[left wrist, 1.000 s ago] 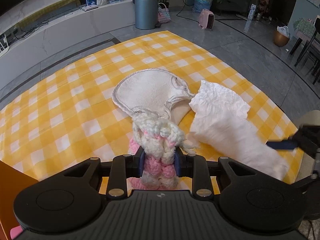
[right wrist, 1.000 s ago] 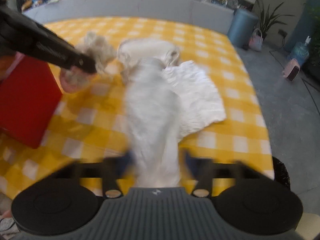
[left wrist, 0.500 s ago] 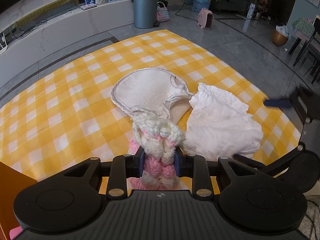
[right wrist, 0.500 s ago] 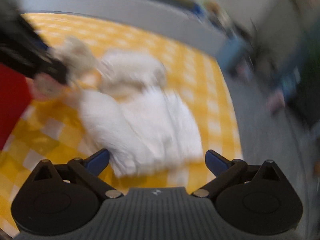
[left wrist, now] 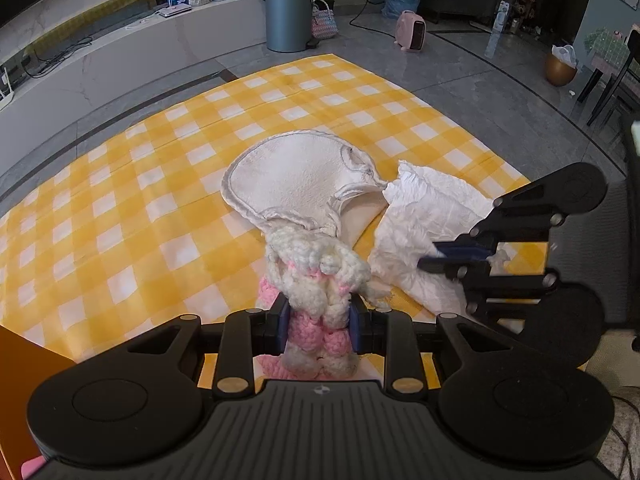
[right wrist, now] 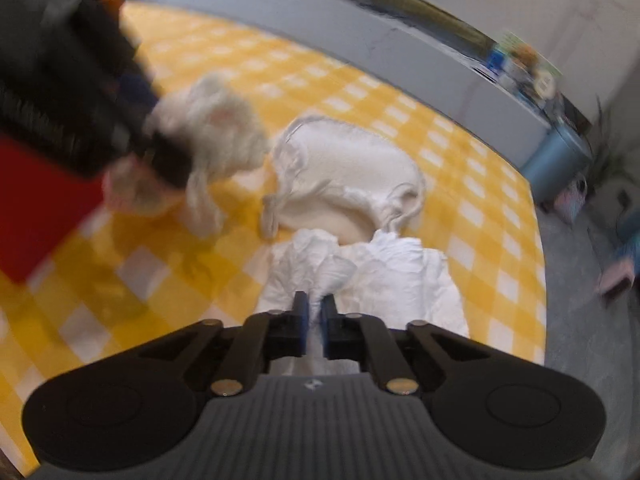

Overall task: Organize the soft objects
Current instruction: 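Grasp the crumpled white cloth with the right tool and lift it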

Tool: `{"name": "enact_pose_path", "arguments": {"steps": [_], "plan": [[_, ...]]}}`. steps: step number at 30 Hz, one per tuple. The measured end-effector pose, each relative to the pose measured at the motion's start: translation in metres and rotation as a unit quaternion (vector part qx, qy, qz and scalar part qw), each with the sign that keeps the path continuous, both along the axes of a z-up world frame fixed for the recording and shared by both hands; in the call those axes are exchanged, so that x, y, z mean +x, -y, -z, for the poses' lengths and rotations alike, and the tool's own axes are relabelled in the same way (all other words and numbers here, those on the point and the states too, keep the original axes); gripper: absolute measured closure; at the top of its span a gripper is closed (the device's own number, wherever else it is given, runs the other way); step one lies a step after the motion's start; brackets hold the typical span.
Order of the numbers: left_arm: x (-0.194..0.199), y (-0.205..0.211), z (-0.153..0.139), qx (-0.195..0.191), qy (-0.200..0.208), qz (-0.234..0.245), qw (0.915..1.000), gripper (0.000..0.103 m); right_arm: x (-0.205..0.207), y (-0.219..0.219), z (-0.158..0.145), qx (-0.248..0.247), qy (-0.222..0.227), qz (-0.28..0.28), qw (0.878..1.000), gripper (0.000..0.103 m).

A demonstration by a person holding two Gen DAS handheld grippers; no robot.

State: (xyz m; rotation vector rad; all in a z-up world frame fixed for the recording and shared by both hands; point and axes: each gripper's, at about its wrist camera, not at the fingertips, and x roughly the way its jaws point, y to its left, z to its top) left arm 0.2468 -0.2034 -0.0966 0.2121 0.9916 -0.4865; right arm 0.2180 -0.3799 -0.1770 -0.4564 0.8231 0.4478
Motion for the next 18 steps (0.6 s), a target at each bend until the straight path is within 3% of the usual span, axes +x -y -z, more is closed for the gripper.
{"name": "enact_pose_path", "arguments": {"steps": [2, 4, 7, 11, 18], "plan": [[0.000, 0.000, 0.000, -0.002, -0.001, 0.001, 1.0000, 0.071, 0.000, 0.011, -0.020, 0.058, 0.016, 0.025, 0.998, 0.101], [0.000, -0.001, -0.001, -0.003, -0.001, -0.002, 1.0000, 0.071, -0.007, 0.016, -0.047, 0.083, 0.047, 0.035, 0.995, 0.101], [-0.001, -0.002, -0.002, -0.005, 0.003, -0.003, 1.0000, 0.071, -0.025, 0.024, -0.098, 0.087, 0.118, 0.059, 0.987, 0.101], [-0.001, -0.002, -0.002, -0.006, 0.002, -0.003, 1.0000, 0.071, -0.053, 0.028, -0.169, 0.080, 0.171, 0.060, 0.980, 0.101], [-0.001, -0.001, -0.001, -0.004, 0.001, -0.003, 1.0000, 0.071, -0.091, 0.026, -0.248, 0.073, 0.166, 0.067, 0.981, 0.101]]}}
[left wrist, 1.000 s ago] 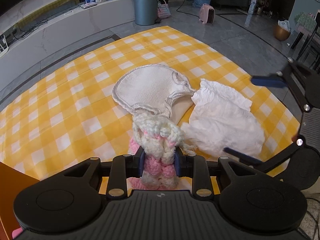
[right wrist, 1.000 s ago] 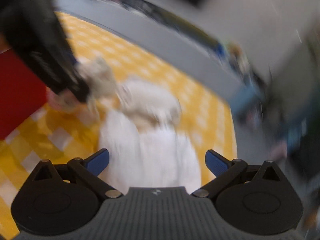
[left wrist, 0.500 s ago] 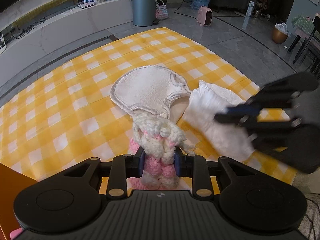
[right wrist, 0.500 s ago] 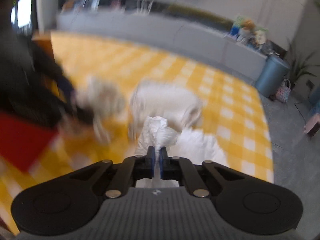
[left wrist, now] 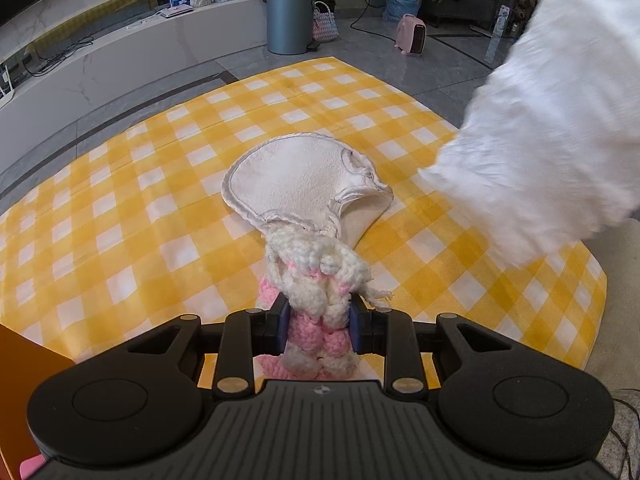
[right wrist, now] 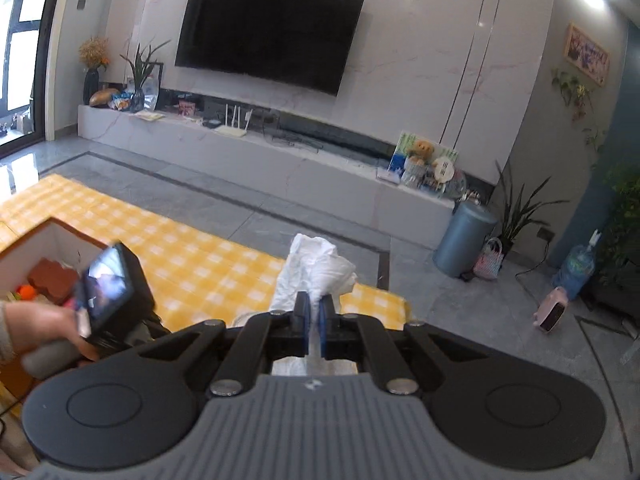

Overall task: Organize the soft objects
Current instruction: 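Grasp the crumpled white cloth with the right tool and lift it, then carry the white cloth and pink pouch over the white box with both tools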

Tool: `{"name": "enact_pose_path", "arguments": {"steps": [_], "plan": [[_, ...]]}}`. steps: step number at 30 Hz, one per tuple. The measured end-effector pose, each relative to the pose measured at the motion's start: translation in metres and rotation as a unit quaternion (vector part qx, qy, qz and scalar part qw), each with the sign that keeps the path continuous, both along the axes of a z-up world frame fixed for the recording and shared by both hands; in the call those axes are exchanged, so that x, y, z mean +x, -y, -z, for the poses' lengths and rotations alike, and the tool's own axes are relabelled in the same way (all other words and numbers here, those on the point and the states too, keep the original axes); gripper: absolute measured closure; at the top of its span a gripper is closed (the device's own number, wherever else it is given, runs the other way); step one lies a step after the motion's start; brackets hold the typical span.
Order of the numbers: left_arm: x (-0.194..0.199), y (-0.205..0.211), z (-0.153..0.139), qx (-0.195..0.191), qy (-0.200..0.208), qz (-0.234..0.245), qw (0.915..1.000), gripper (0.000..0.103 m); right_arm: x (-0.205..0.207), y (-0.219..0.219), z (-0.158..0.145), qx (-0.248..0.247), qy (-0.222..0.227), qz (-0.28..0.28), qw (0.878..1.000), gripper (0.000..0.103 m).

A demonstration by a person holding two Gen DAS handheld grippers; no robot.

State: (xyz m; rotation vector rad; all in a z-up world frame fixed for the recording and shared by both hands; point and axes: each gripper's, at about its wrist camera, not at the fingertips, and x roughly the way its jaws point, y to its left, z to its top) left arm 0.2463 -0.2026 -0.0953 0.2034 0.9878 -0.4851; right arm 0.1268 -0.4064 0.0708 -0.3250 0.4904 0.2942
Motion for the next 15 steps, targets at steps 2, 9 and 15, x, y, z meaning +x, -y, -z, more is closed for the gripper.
{"name": "enact_pose_path", "arguments": {"steps": [2, 9, 15], "plan": [[0.000, 0.001, 0.000, 0.002, 0.000, 0.000, 1.0000, 0.071, -0.010, 0.003, -0.015, 0.015, -0.014, -0.009, 1.000, 0.101], [0.001, -0.001, 0.000, -0.007, -0.001, 0.001, 1.0000, 0.071, -0.007, 0.004, 0.022, -0.012, -0.080, -0.013, 0.997, 0.101], [0.000, -0.005, -0.001, -0.022, 0.001, 0.002, 0.9998, 0.071, 0.028, -0.008, 0.145, -0.032, -0.179, -0.025, 0.983, 0.100]]}}
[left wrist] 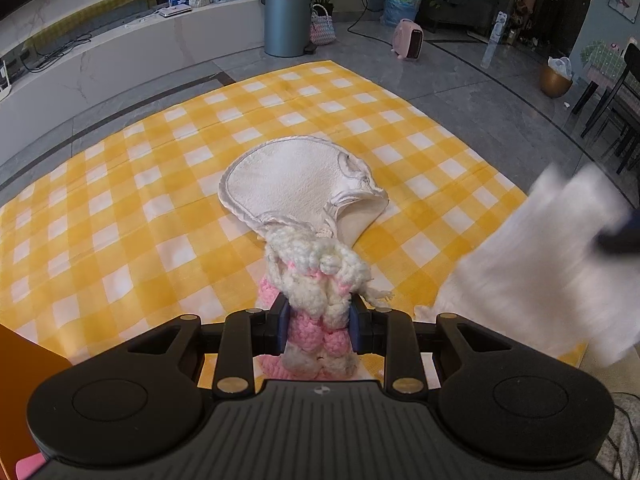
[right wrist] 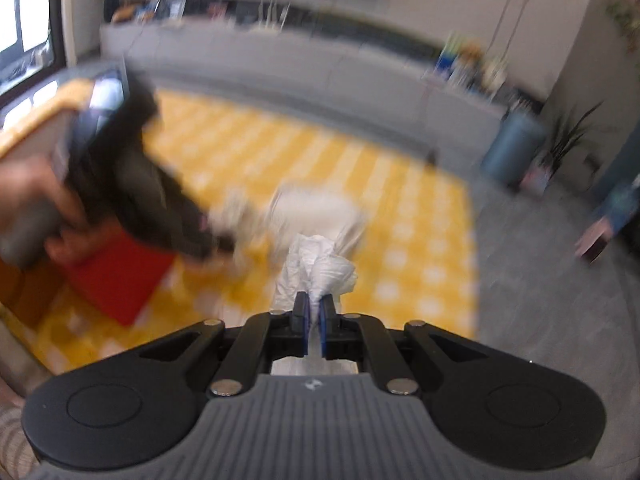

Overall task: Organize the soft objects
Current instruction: 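Carry the white cloth and pink pouch over the white box with both tools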

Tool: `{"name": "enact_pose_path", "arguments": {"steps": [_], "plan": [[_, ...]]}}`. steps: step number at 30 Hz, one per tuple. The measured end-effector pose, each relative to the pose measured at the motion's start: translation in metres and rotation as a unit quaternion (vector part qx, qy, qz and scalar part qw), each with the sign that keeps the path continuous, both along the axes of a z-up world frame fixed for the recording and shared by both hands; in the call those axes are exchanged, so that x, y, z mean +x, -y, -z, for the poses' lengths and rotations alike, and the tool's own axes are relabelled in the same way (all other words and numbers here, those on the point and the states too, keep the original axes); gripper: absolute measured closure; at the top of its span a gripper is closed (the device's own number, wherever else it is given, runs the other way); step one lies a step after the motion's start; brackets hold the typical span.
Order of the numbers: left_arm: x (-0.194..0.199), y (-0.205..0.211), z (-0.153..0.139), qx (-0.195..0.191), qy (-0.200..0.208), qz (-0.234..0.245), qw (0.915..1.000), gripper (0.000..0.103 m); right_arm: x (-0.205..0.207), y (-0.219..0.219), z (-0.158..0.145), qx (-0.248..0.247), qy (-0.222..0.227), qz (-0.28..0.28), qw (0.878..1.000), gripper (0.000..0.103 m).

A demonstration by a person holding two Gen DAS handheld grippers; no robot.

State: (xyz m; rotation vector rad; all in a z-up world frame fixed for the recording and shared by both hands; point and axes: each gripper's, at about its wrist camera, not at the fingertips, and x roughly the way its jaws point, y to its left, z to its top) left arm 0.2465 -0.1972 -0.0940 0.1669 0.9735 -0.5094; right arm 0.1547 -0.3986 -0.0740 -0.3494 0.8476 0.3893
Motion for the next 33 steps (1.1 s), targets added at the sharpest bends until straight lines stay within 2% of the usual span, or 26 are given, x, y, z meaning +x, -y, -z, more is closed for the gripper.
{"name": "enact_pose_path", "arguments": {"steps": [4, 5, 7, 8, 9, 10, 11, 12, 14, 16, 19, 22, 27, 33], "plan": [[-0.023, -0.014, -0.021, -0.070, 0.064, 0.029, 0.9951, 0.071, 0.012, -0.015, 0.061, -0.008, -0.053, -0.025, 0.998, 0.097], [-0.027, -0.020, -0.026, -0.093, 0.067, 0.029, 0.9930, 0.071, 0.014, -0.019, 0.068, -0.008, -0.058, -0.027, 0.998, 0.091], [-0.028, -0.031, -0.034, -0.123, 0.048, 0.014, 0.9911, 0.071, 0.018, -0.016, 0.076, -0.002, -0.070, -0.021, 0.997, 0.060], [-0.030, -0.034, -0.039, -0.127, 0.049, 0.007, 0.9907, 0.071, 0.020, -0.014, 0.079, -0.002, -0.078, -0.011, 0.997, 0.038], [-0.033, -0.038, -0.045, -0.127, 0.059, 0.002, 0.9901, 0.071, 0.022, -0.013, 0.080, -0.005, -0.085, -0.004, 0.996, 0.032], [-0.036, -0.041, -0.052, -0.125, 0.072, -0.002, 0.9895, 0.071, 0.024, -0.013, 0.082, -0.009, -0.089, -0.002, 0.996, 0.032], [-0.039, -0.045, -0.058, -0.123, 0.083, -0.008, 0.9888, 0.071, 0.025, -0.013, 0.084, -0.013, -0.092, -0.001, 0.996, 0.026], [-0.041, -0.049, -0.064, -0.125, 0.091, -0.017, 0.9878, 0.071, 0.027, -0.013, 0.087, -0.020, -0.092, 0.005, 0.996, 0.014], [-0.043, -0.057, -0.075, -0.141, 0.096, -0.035, 0.9847, 0.071, 0.030, -0.013, 0.093, -0.028, -0.093, 0.025, 0.995, 0.006], [-0.043, -0.063, -0.082, -0.154, 0.097, -0.044, 0.9824, 0.071, 0.036, -0.009, 0.098, -0.010, -0.113, 0.040, 0.993, 0.006], [-0.046, -0.063, -0.089, -0.138, 0.110, -0.054, 0.9829, 0.071, 0.042, -0.011, 0.108, -0.013, -0.127, 0.043, 0.991, 0.006], [-0.049, -0.062, -0.091, -0.132, 0.119, -0.060, 0.9822, 0.071, 0.042, -0.021, 0.117, -0.041, -0.127, 0.027, 0.991, 0.005], [-0.051, -0.061, -0.089, -0.121, 0.122, -0.071, 0.9826, 0.071, 0.041, -0.033, 0.120, -0.058, -0.115, 0.003, 0.992, 0.003], [-0.051, -0.062, -0.090, -0.128, 0.113, -0.082, 0.9819, 0.071, 0.035, -0.040, 0.127, -0.058, -0.134, -0.034, 0.989, 0.003]]}}
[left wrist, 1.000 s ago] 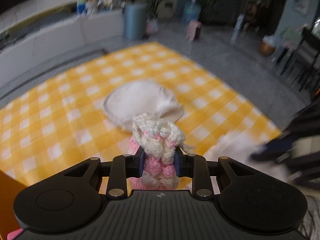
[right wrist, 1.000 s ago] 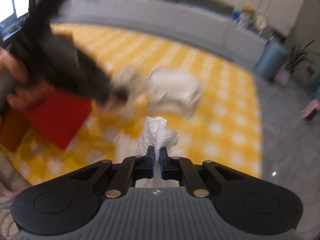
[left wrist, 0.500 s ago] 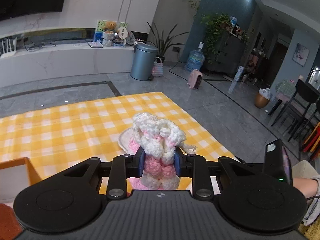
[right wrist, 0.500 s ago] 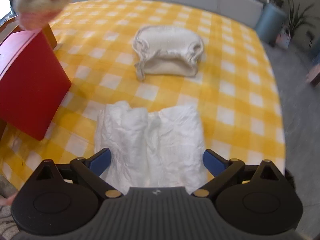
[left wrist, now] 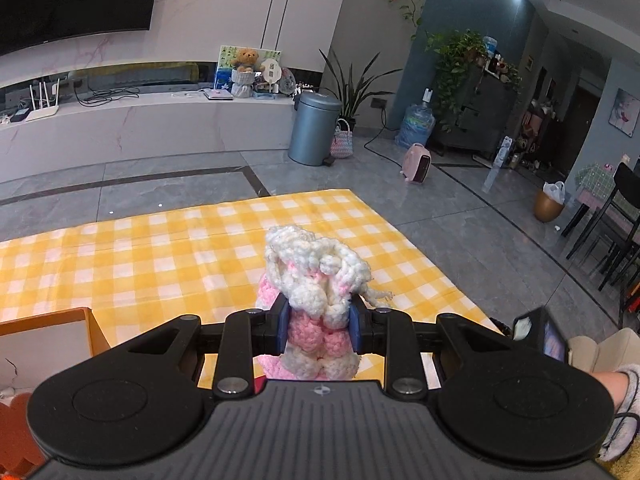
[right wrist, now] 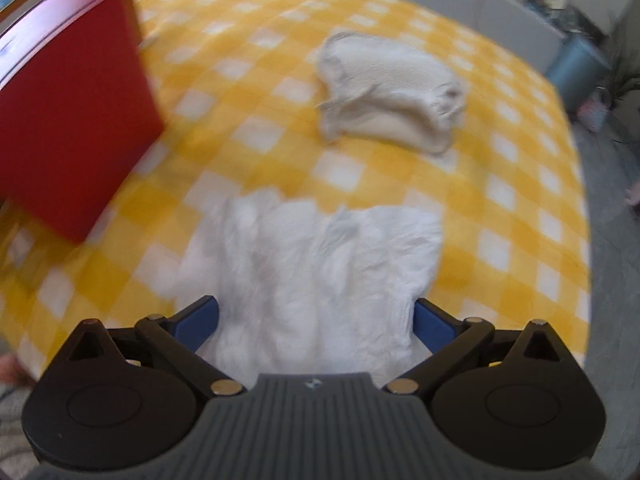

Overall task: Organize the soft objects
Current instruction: 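Carry the white cloth and pink pouch over the white box with both tools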

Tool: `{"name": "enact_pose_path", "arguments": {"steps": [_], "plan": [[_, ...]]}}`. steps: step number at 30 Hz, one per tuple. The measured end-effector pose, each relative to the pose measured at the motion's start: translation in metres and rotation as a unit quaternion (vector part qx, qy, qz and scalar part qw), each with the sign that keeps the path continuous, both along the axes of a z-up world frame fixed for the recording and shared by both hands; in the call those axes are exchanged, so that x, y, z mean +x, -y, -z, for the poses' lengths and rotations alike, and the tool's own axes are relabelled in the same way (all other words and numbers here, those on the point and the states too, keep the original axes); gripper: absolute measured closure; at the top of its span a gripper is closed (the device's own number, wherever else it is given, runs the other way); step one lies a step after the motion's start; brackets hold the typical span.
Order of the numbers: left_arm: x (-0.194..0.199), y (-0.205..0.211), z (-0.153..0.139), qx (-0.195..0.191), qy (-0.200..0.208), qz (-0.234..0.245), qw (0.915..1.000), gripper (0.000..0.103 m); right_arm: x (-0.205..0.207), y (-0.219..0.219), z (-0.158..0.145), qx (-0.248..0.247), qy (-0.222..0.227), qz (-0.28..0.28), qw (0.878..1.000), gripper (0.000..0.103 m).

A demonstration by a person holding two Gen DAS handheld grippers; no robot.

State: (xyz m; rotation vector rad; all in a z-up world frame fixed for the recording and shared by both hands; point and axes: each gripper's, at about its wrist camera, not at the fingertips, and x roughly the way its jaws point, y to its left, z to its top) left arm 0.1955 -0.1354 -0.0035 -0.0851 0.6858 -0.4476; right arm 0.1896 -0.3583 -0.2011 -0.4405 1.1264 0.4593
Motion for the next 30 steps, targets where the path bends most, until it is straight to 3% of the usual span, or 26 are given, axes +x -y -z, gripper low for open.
{"name": "enact_pose_path", "arguments": {"steps": [4, 7, 9, 11, 15, 23, 30], "plan": [[-0.004, 0.001, -0.006, -0.006, 0.006, 0.000, 1.0000, 0.071, -0.008, -0.002, -0.001, 0.005, 0.021, -0.021, 1.000, 0.006], [-0.008, 0.002, -0.011, -0.001, 0.013, -0.001, 0.9999, 0.071, -0.010, 0.003, -0.005, 0.035, 0.015, -0.016, 0.999, 0.029], [-0.011, 0.003, -0.017, 0.006, 0.015, -0.006, 0.9999, 0.071, -0.015, 0.001, -0.009, 0.024, 0.033, -0.021, 0.999, 0.053], [-0.013, 0.003, -0.023, 0.011, 0.010, -0.014, 0.9998, 0.071, -0.019, -0.002, -0.011, 0.003, 0.042, -0.024, 0.999, 0.059], [-0.022, -0.001, -0.038, 0.030, 0.009, -0.034, 0.9989, 0.071, -0.024, -0.007, -0.017, -0.013, 0.060, -0.017, 0.998, 0.081], [-0.061, -0.037, -0.064, 0.077, 0.008, -0.063, 0.9950, 0.071, -0.038, -0.012, -0.083, 0.039, 0.115, 0.031, 0.992, 0.086], [-0.090, -0.099, -0.072, 0.040, 0.015, -0.121, 0.9918, 0.071, -0.055, -0.059, -0.171, 0.122, 0.161, -0.014, 0.979, 0.087]]}}
